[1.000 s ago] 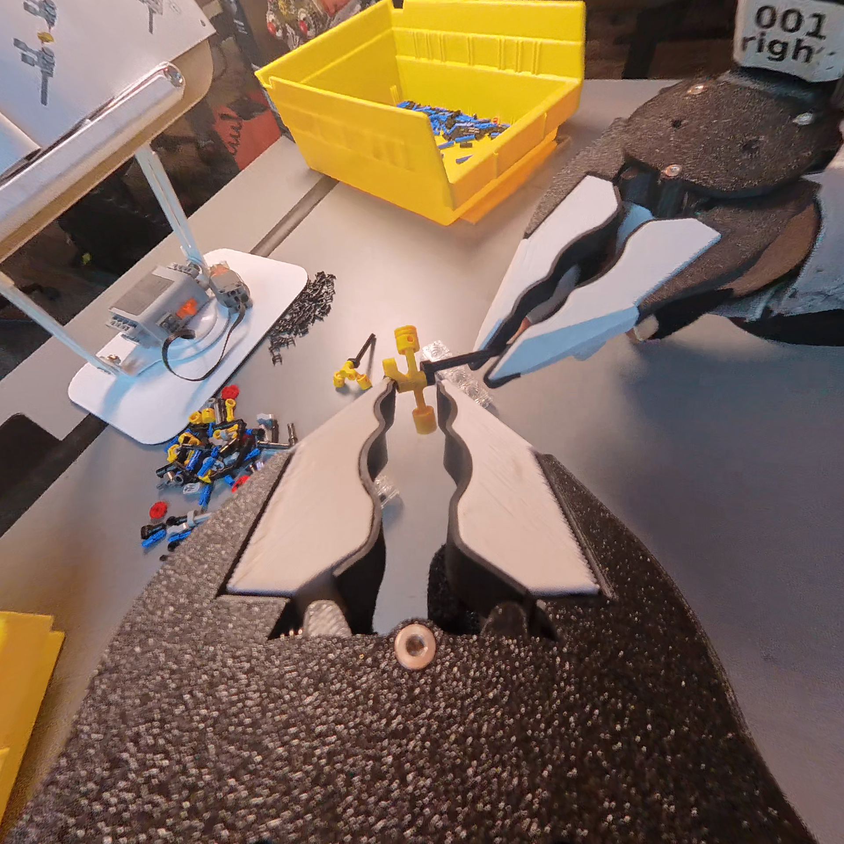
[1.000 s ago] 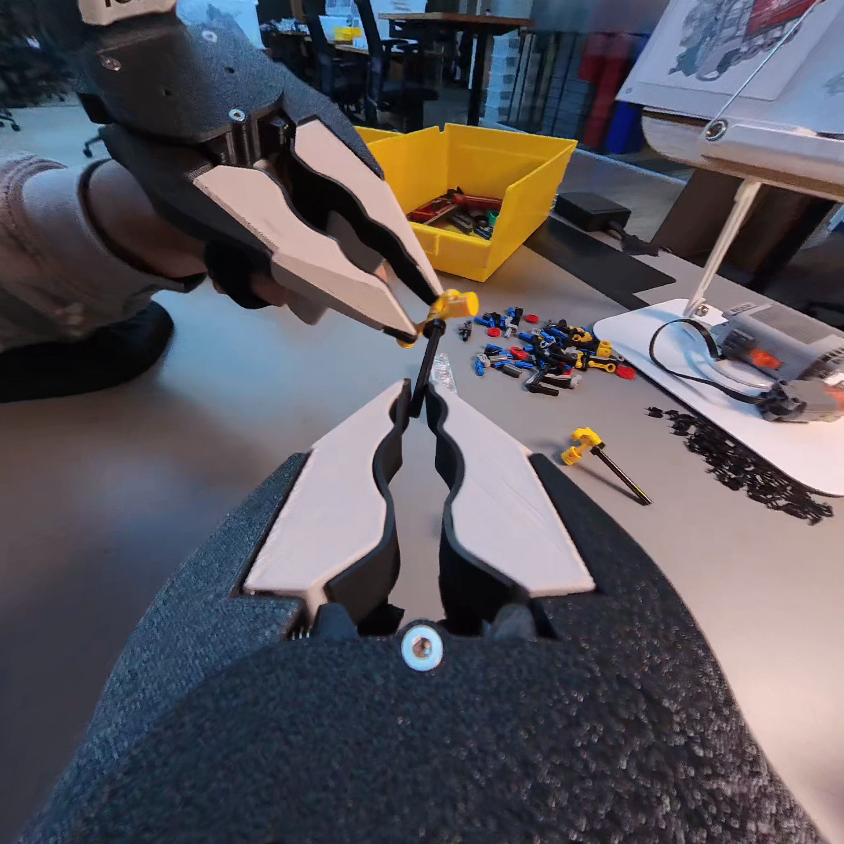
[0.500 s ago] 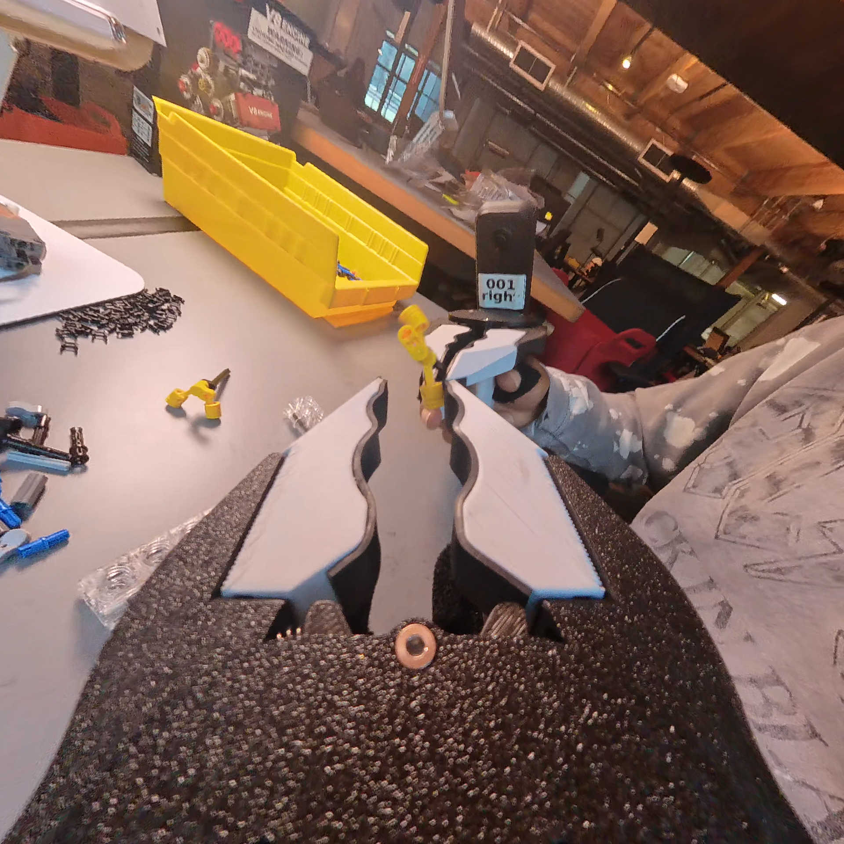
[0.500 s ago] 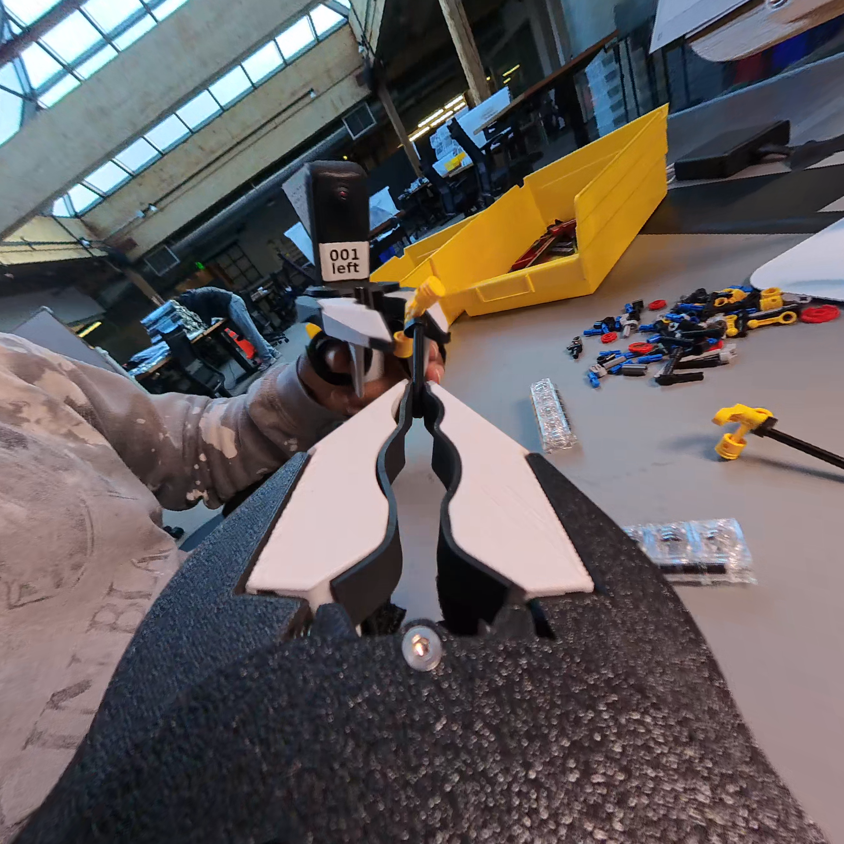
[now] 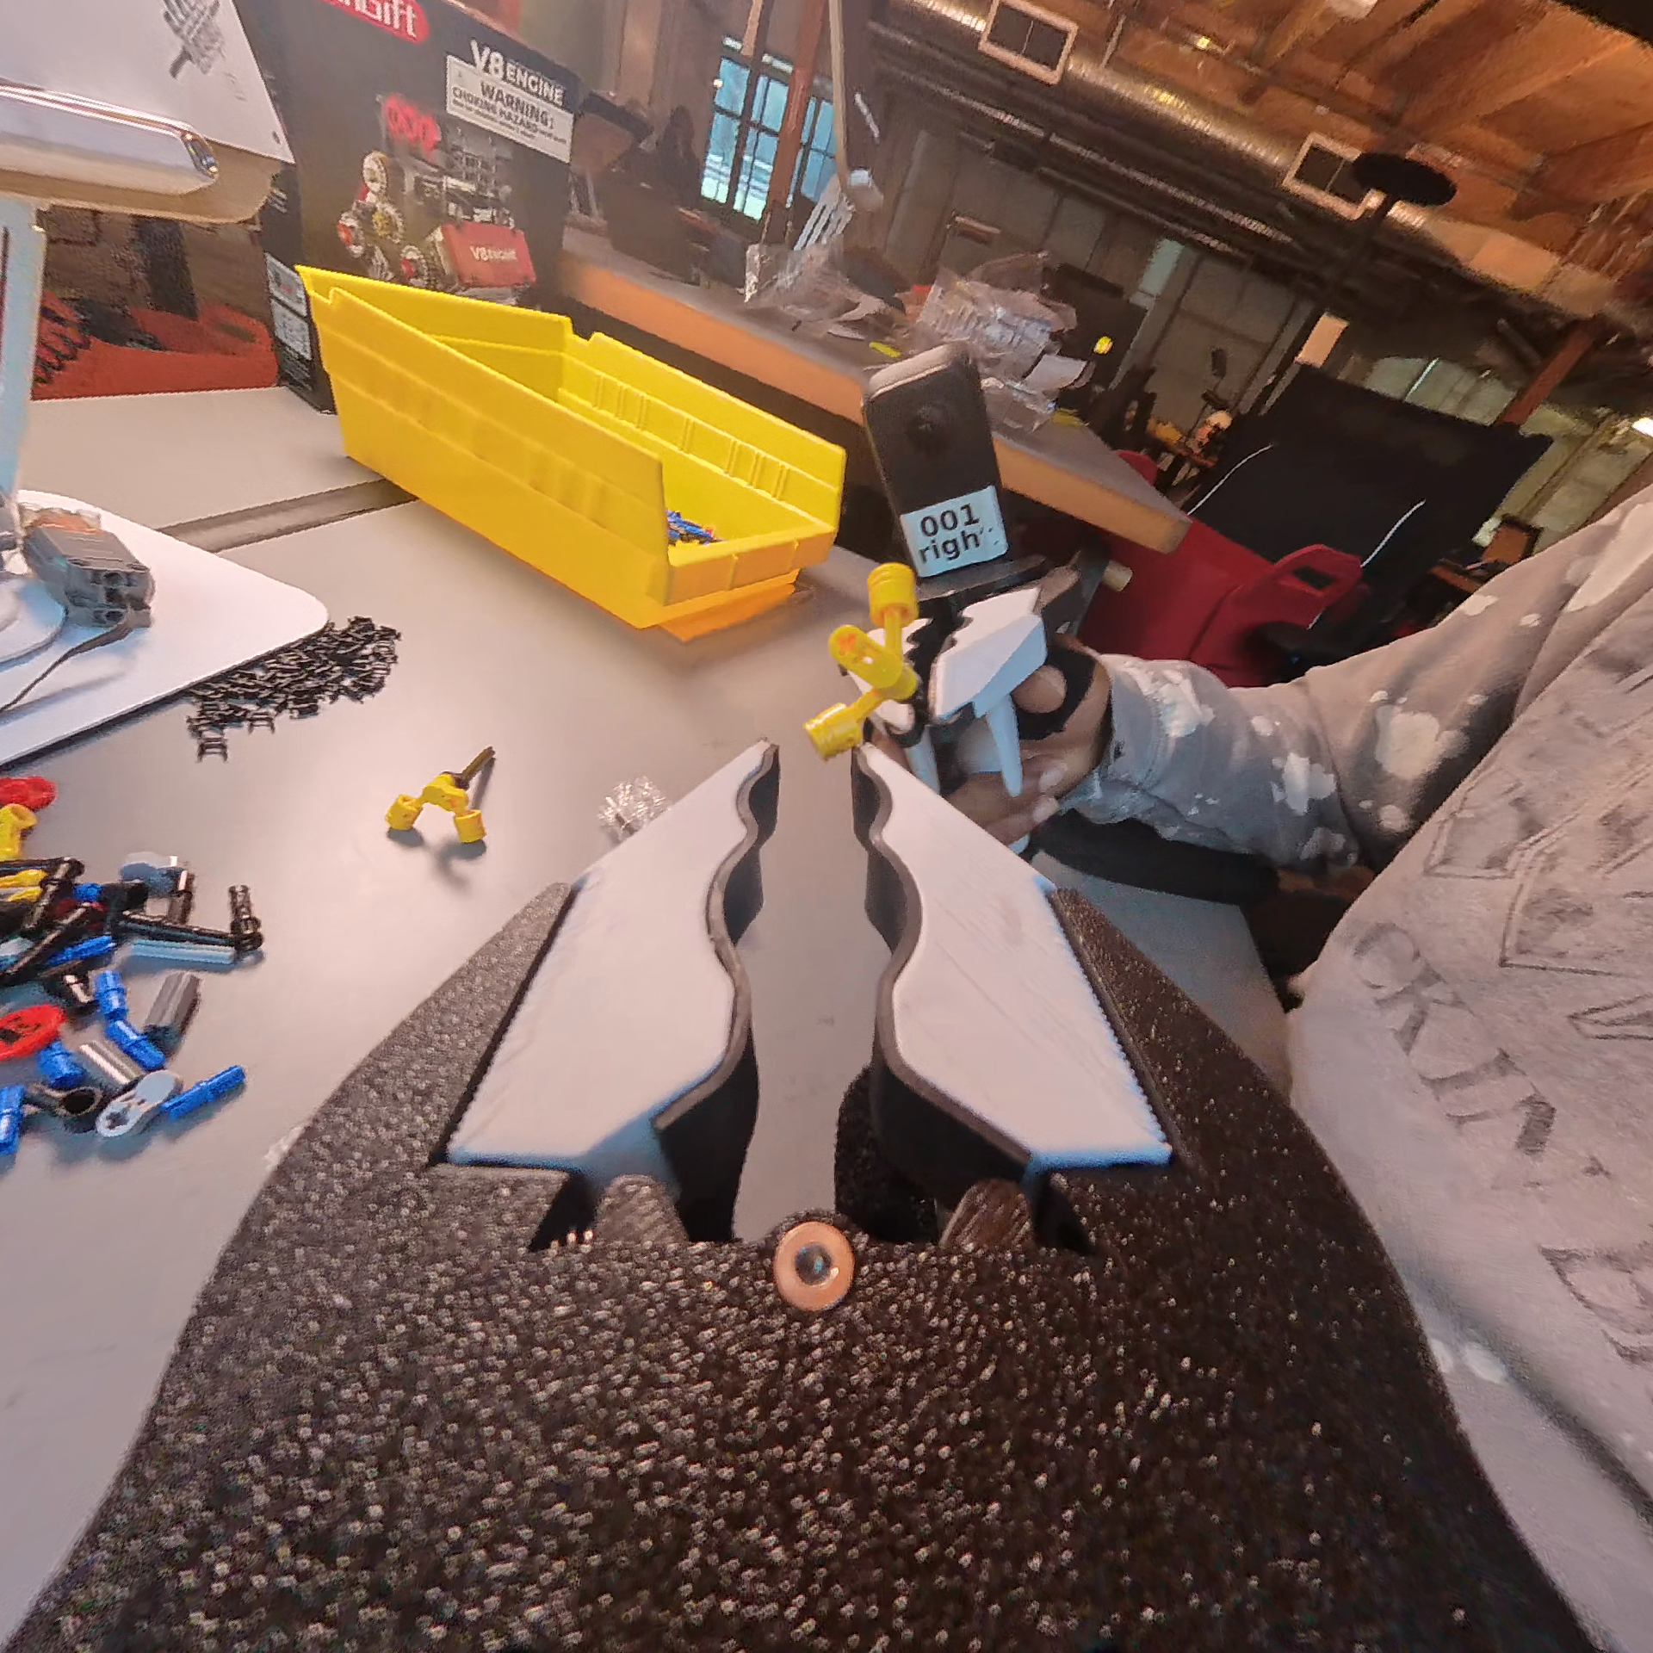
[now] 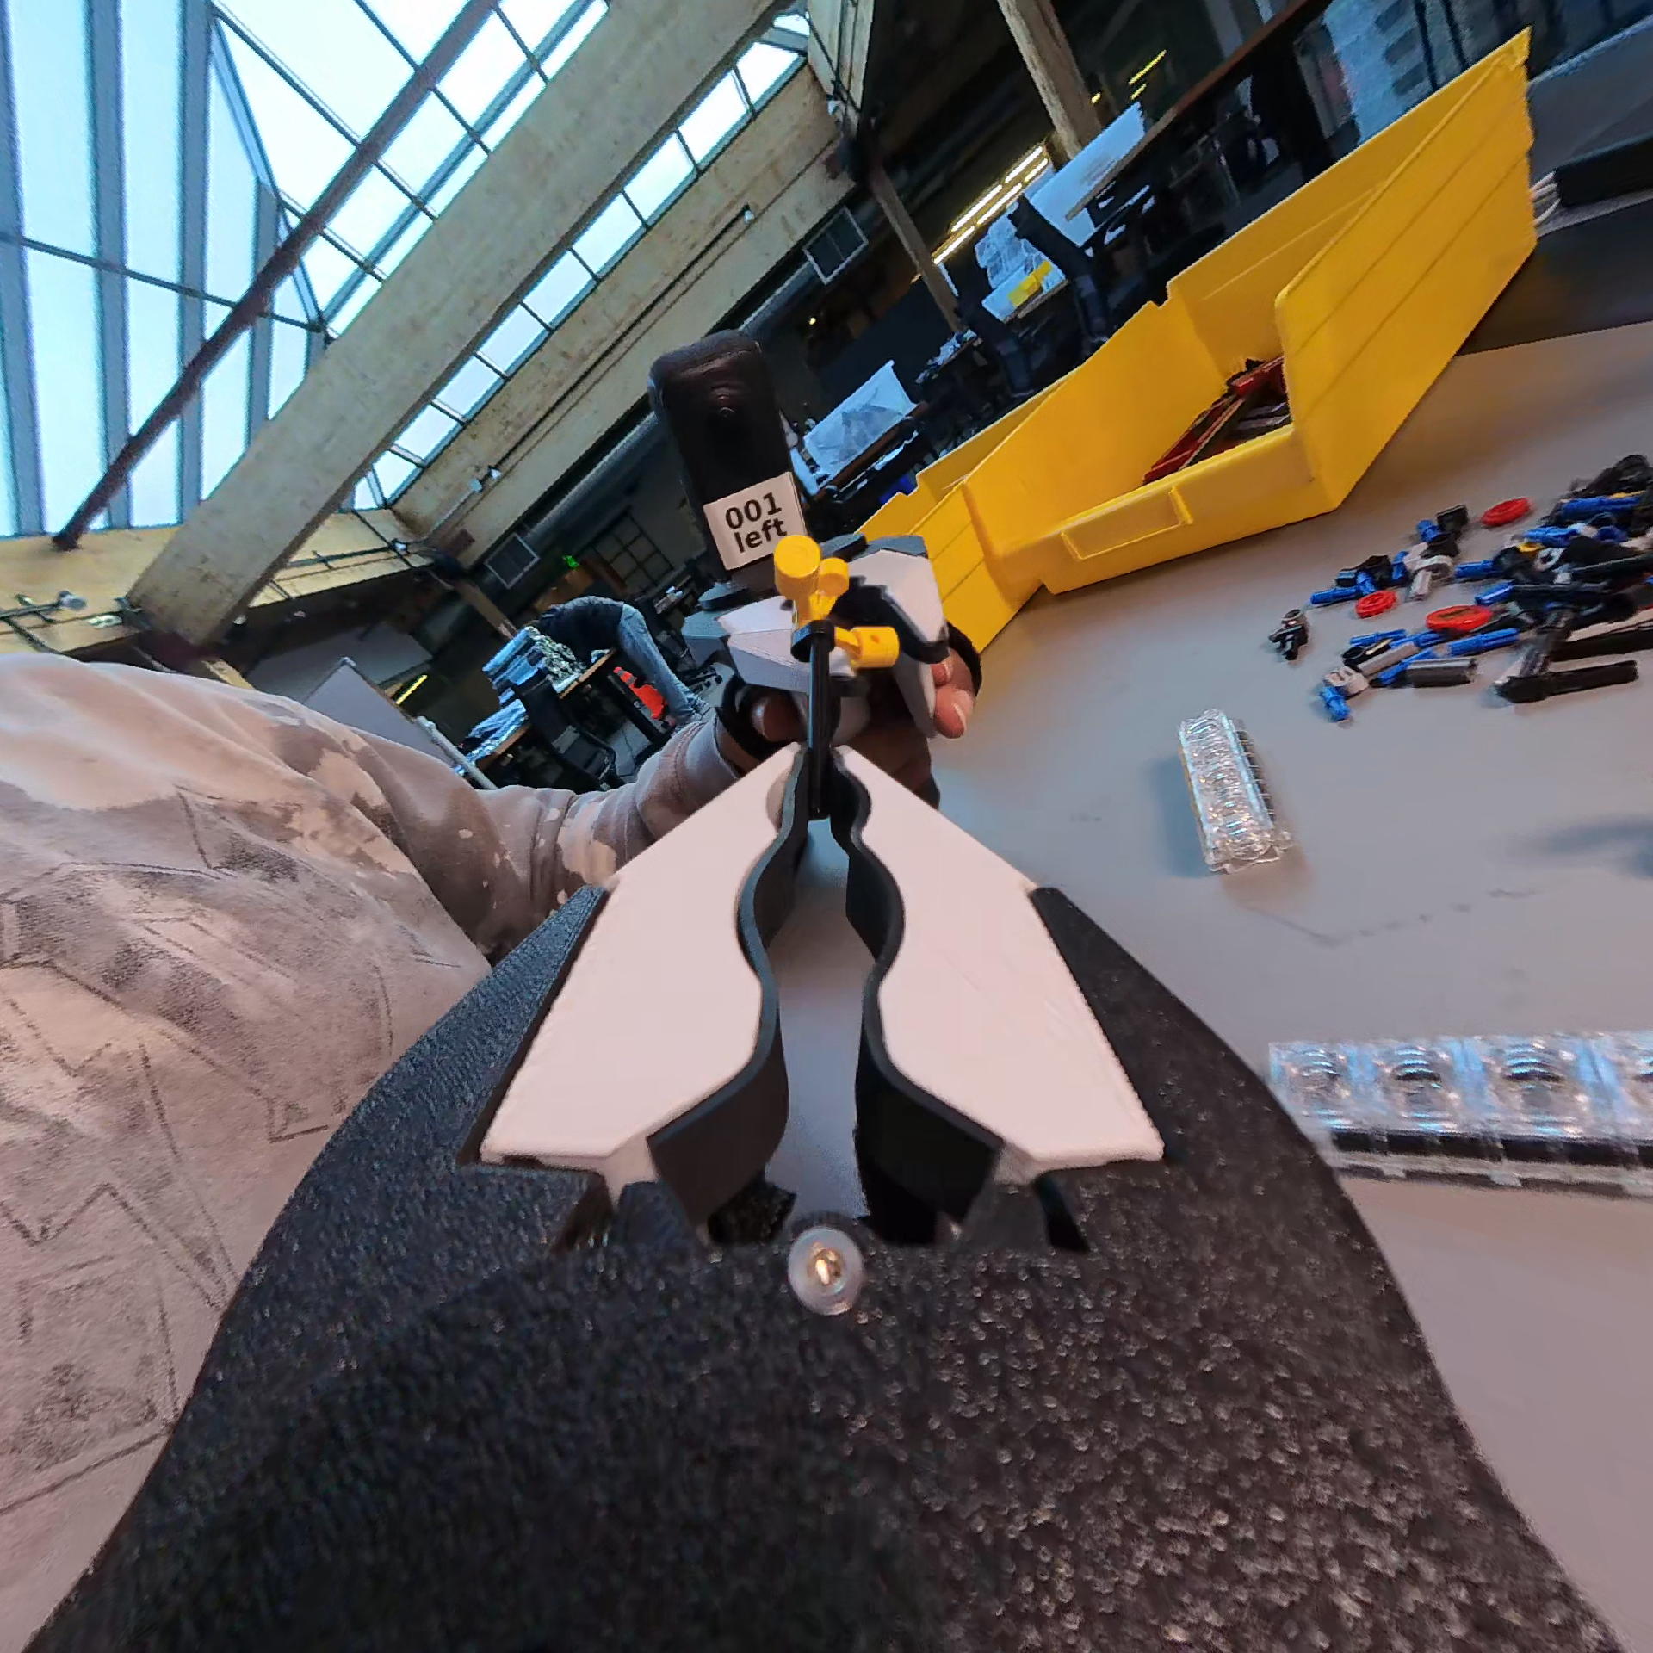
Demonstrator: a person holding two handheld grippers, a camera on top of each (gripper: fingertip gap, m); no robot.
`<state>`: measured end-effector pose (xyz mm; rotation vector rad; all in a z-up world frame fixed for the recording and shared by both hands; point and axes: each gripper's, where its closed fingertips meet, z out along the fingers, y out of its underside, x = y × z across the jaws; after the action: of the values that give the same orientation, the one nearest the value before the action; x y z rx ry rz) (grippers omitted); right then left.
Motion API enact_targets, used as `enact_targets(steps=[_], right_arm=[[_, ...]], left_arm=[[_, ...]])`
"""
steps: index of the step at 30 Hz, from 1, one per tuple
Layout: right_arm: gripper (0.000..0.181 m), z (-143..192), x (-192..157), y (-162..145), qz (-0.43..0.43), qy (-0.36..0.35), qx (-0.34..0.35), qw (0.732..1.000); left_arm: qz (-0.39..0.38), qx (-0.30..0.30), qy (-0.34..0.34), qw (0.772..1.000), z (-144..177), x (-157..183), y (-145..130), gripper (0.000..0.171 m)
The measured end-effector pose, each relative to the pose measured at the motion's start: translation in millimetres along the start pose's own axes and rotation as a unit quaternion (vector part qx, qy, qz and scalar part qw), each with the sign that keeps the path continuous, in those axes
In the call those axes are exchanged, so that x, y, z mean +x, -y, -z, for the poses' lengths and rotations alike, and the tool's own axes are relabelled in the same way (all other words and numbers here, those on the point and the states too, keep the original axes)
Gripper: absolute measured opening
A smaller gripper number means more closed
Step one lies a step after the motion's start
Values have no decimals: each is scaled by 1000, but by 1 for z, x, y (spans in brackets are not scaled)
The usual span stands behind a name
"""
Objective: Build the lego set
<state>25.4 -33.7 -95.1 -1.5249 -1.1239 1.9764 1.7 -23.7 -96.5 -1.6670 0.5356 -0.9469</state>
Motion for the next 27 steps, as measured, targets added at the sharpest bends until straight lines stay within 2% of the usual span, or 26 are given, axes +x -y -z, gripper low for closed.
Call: enact_targets(steps=[5,9,13,16,19,22,27], right_arm=[[3,-3,-3,-5,-18,19,-3,1000],[3,3,5,0,-6,-4,3,1000],[3,1,11,-5,10,-26,-9,1000],[3,-3,14,-12,39,-46,-30,998],[3,-3,18,-15,85,-74,-45,993],[3,-3,21,-16,126,-99,-56,986],[3,-4,23,-18,149,-111,-69,980]], left_arm=[[7,7,-6,1000,3,0,0,16],[21,28,-18,999,14,-1,8,16],[38,26,-51,998,10,10,7,16],[40,21,-40,998,3,11,4,16],[80,15,-23,996,1,3,1,17],[107,23,-34,993,2,3,2,21],[98,17,-22,995,0,1,0,16]])
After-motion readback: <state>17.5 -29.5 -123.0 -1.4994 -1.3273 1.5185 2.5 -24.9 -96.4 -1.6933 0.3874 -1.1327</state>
